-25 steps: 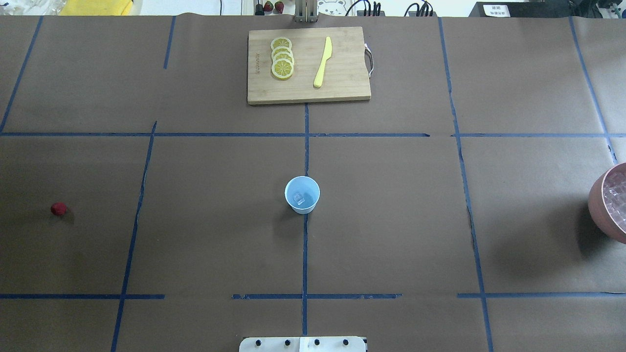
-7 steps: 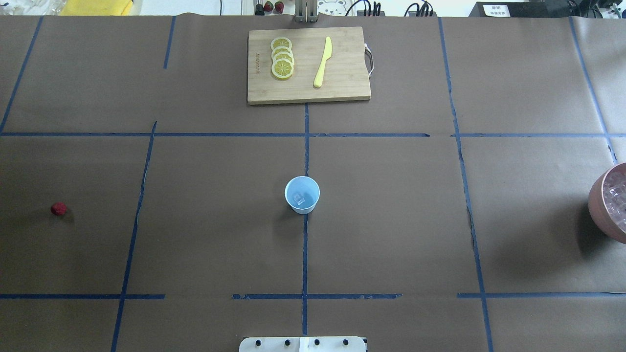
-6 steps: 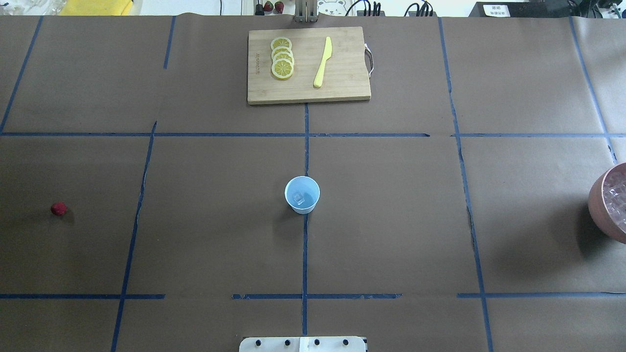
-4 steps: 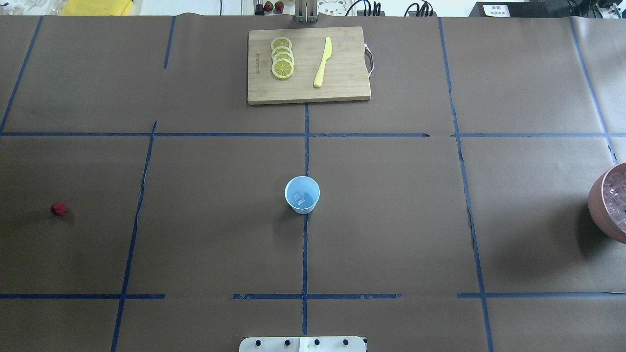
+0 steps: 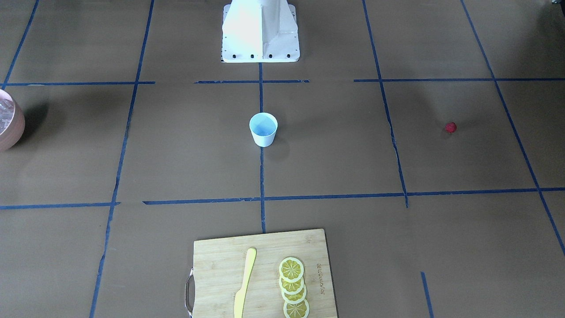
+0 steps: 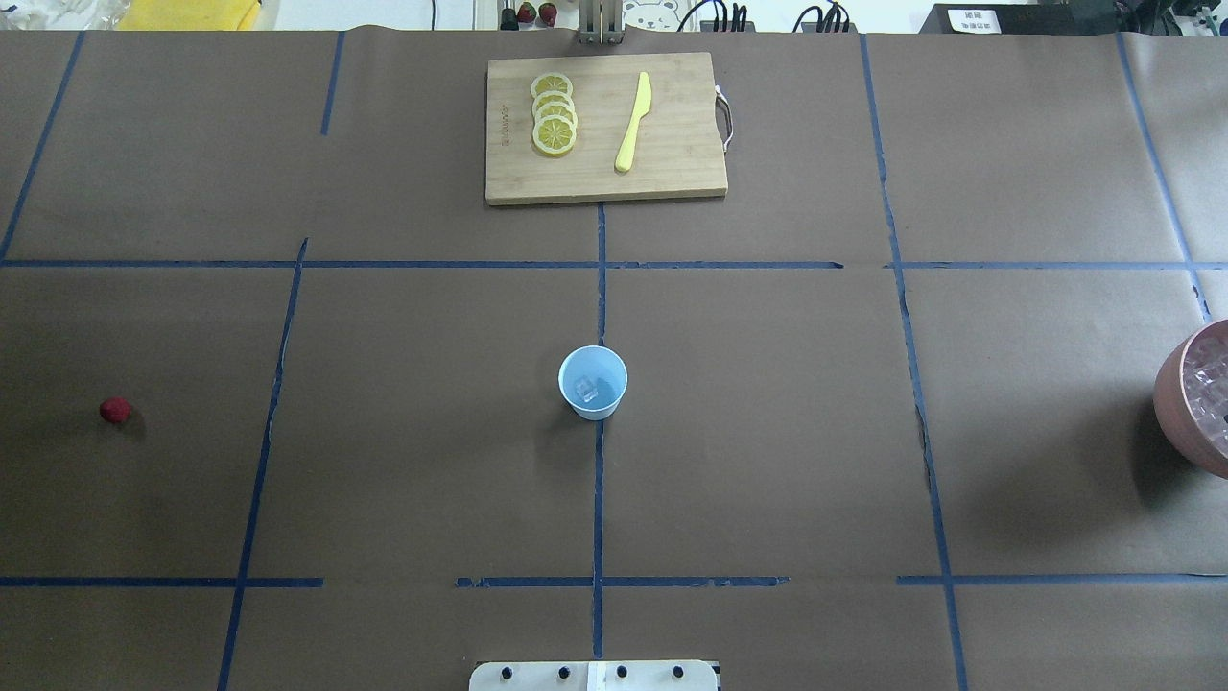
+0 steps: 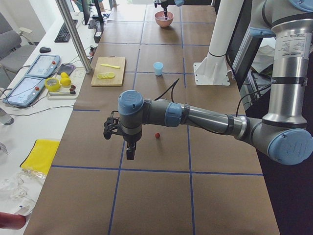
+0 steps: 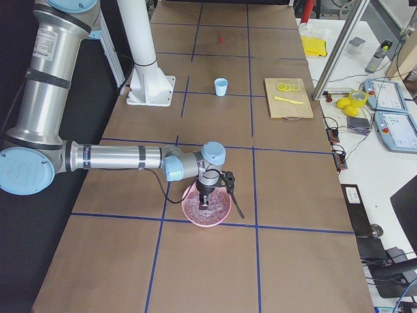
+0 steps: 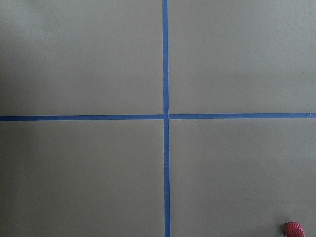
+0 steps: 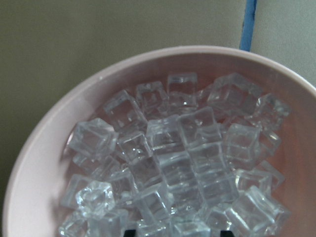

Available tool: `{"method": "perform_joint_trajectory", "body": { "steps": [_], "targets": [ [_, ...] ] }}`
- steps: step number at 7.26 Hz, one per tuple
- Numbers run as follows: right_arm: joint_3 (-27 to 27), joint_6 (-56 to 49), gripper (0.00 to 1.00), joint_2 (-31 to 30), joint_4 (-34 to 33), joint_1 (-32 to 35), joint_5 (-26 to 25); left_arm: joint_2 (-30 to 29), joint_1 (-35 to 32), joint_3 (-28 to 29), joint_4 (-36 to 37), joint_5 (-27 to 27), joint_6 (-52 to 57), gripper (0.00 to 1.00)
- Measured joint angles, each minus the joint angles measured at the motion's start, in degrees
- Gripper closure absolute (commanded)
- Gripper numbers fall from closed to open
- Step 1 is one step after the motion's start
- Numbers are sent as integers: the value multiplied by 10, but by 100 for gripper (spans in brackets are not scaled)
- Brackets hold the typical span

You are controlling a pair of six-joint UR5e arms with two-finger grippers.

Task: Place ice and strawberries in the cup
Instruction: 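Lower the right gripper into the bowl and grasp another ice cube, then carry the ice cube with the right gripper over the white cup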

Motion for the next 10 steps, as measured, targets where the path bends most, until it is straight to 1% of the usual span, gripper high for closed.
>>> {"method": "perform_joint_trajectory", "body": {
  "steps": [3, 4, 6, 7, 8, 10],
  "targets": [
    [0, 0, 96, 0, 0, 0, -1, 0, 0, -3, 1, 0, -1, 0],
    [1, 0, 100, 0, 0, 0, -1, 0, 0, -4, 1, 0, -3, 0],
    [15, 0, 100, 0, -2, 1, -1, 0, 0, -4, 1, 0, -3, 0],
    [39, 0, 100, -2, -10, 2, -1, 0, 0, -4, 1, 0, -3, 0],
    [72, 0, 100, -5, -33, 5, -1, 0, 0, -4, 1, 0, -4, 0],
    [157, 1, 100, 6, -126, 20, -2, 1, 0, -4, 1, 0, -4, 0]
  ]
}}
